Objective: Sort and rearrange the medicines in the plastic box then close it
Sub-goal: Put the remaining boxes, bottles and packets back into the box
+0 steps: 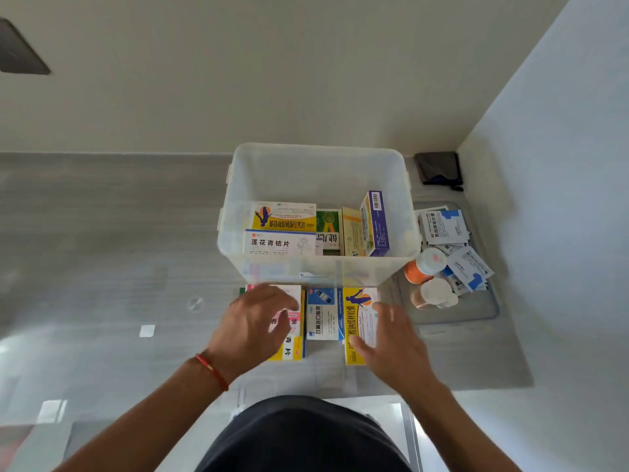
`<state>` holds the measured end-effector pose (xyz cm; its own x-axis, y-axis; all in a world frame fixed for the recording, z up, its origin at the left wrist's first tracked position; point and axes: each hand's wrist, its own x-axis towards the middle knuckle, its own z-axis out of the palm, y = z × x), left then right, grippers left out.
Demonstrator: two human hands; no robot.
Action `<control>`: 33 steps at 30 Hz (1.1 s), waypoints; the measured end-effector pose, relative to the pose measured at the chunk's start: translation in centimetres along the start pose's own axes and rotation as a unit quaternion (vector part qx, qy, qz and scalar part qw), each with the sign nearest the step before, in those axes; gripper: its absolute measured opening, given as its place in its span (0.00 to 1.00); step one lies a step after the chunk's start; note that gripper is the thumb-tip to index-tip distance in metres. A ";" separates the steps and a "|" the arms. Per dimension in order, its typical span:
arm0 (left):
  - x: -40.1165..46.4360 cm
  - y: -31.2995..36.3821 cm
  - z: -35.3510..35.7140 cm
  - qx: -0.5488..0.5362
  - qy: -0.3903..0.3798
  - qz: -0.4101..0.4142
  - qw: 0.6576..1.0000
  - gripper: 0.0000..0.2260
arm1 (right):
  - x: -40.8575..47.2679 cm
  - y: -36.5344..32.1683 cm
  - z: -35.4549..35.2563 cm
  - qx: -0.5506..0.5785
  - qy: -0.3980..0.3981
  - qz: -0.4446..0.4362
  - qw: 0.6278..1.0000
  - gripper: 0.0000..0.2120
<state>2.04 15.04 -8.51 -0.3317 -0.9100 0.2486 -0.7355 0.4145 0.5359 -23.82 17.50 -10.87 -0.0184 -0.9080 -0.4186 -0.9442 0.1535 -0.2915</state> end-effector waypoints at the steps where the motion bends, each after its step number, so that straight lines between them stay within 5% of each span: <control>1: -0.8 -0.8 0.8 0.036 -0.033 -0.014 0.999 0.10 | 0.2 -0.1 1.2 -0.023 0.008 -0.003 1.000 0.32; 6: -2.5 -2.8 2.3 0.145 -0.181 -0.051 0.971 0.25 | 1.1 -0.1 4.0 -0.015 0.035 0.009 0.999 0.40; 10: -2.2 -2.9 2.4 0.153 -0.197 -0.071 0.966 0.29 | 0.6 0.6 3.2 0.019 0.063 0.009 0.998 0.34; 14: -2.2 -2.7 2.3 0.175 -0.200 -0.084 0.960 0.30 | -1.2 2.2 -0.5 0.129 -0.020 0.013 0.991 0.32; 20: -2.0 -2.7 2.3 0.188 -0.206 -0.108 0.954 0.34 | -4.3 1.7 -10.1 0.237 -0.160 -0.158 0.945 0.31; 24: -2.1 -2.6 2.2 0.178 -0.209 -0.123 0.954 0.34 | -3.6 -1.3 -15.7 0.286 -0.068 -0.250 0.923 0.32; 28: -2.1 -2.4 2.5 0.173 -0.203 -0.127 0.956 0.34 | 2.7 -5.2 -17.5 0.245 0.069 -0.193 0.948 0.29; 33: -1.7 -2.6 2.5 0.191 -0.187 -0.134 0.954 0.39 | 12.1 -8.1 -13.8 0.060 0.003 -0.055 0.997 0.36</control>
<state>3.00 15.51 -12.37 -0.2361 -0.9510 -0.1995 -0.9617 0.1993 0.1884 -20.91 -0.10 -1.71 0.0810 -0.9244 -0.3727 -0.8944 0.0976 -0.4365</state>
